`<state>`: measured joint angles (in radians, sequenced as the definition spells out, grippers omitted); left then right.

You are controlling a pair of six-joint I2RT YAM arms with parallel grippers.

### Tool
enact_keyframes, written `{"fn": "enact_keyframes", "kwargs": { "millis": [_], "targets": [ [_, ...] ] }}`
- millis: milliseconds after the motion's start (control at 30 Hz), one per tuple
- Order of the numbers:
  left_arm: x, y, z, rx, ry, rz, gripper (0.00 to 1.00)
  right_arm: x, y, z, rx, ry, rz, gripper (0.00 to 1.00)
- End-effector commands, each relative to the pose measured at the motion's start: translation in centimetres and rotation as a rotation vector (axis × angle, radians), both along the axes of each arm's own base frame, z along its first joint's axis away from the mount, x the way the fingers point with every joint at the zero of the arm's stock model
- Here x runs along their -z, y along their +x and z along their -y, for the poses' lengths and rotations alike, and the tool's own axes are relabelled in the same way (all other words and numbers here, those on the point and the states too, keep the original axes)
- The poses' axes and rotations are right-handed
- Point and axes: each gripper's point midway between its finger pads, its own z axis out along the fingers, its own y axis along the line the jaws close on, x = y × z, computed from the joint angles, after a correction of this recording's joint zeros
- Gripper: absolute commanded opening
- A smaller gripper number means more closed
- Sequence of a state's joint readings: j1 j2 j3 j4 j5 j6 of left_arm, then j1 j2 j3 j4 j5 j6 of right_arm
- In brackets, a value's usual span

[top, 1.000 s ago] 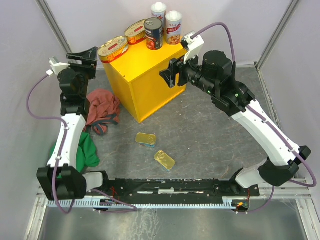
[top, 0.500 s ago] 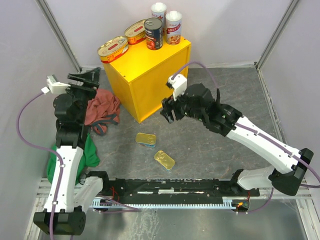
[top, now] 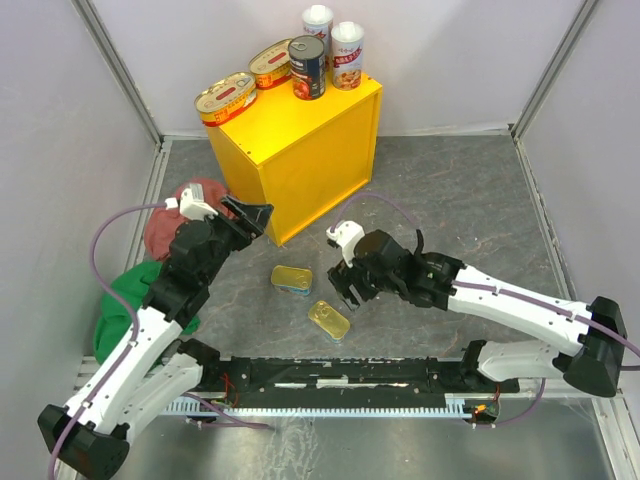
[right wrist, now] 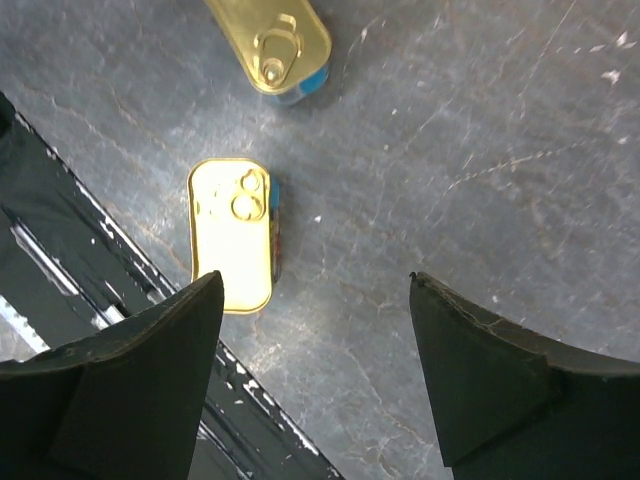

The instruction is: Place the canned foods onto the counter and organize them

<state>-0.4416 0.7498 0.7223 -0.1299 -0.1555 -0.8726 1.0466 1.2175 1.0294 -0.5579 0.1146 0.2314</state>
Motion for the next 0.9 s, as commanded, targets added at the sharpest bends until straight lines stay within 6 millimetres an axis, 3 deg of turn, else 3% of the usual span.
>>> {"fn": "enact_keyframes", "kwargs": {
  "millis": [0,233,400,867],
  "targets": [
    [0.5,-1.3,-0.3,0.025,0.057,0.037,0.78,0.8,-1.5,0.4,-0.002,0.009,-0.013,0.84],
    [3.4,-2.9,-0.1,0.073,0.071,-0.024,0.78,4.0,-4.5,-0.1,-0.074,-0.044,-0.061,0.86],
    [4.2,-3.2,0.0,0.087,0.077,-0.045,0.78,5.9,-5.8,-1.3,-0.109,-0.069,-0.072,0.86],
    [5.1,-3.7,0.1,0.103,0.079,-0.07,0.77,10.1,-6.2,-3.2,-0.114,-0.132,-0.081,0.85]
  ]
}}
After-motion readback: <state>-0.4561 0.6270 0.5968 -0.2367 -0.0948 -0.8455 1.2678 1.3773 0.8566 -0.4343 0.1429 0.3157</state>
